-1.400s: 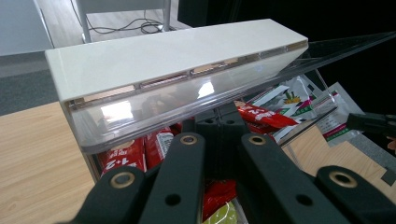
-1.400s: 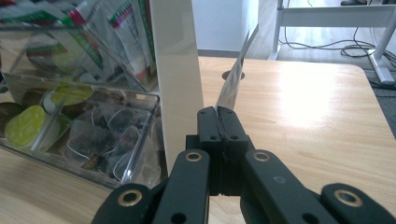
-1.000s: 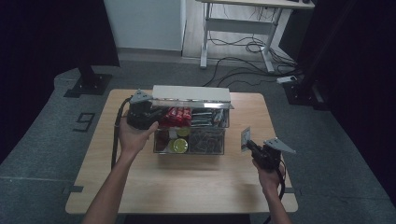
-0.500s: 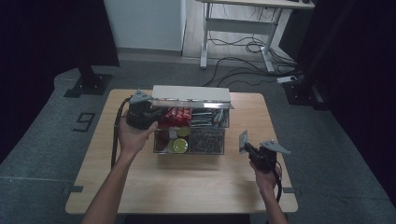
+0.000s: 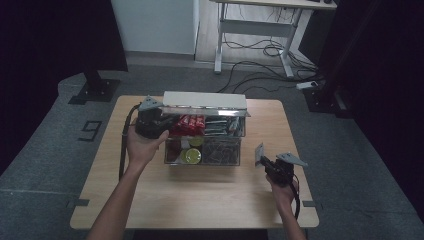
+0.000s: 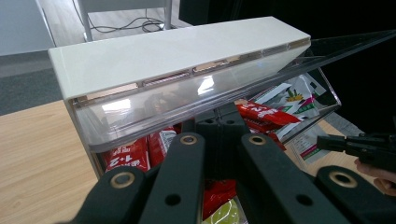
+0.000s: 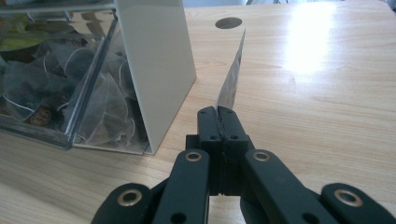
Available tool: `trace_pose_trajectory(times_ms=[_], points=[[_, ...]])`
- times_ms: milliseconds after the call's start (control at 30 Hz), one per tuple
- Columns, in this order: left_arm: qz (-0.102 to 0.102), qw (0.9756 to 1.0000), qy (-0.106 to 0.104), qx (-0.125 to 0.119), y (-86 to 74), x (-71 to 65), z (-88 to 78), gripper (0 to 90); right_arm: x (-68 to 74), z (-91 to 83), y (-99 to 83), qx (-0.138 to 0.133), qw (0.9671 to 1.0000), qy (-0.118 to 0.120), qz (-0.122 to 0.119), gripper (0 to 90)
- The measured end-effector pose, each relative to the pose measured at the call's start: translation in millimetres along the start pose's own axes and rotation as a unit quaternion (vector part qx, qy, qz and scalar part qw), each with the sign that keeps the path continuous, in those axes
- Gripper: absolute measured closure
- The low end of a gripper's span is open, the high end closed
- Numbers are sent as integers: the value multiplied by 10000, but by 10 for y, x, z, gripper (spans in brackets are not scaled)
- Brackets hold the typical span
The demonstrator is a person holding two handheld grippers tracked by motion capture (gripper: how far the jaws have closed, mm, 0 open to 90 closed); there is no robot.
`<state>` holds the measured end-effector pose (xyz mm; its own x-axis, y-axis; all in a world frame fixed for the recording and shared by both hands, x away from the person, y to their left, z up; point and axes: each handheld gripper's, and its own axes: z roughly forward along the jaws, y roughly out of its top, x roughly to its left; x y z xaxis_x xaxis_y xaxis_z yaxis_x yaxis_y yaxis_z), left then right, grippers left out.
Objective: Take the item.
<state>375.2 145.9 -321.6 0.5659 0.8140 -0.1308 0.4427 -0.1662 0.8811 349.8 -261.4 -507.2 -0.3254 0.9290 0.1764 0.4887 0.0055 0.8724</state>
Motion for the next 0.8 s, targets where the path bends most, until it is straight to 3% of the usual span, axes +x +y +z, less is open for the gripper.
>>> trace_pose_trajectory(times_ms=[800], points=[[-19,10000,7,8,-25,11,3,900,-177,114,-212,240,9994,-98,218,889]])
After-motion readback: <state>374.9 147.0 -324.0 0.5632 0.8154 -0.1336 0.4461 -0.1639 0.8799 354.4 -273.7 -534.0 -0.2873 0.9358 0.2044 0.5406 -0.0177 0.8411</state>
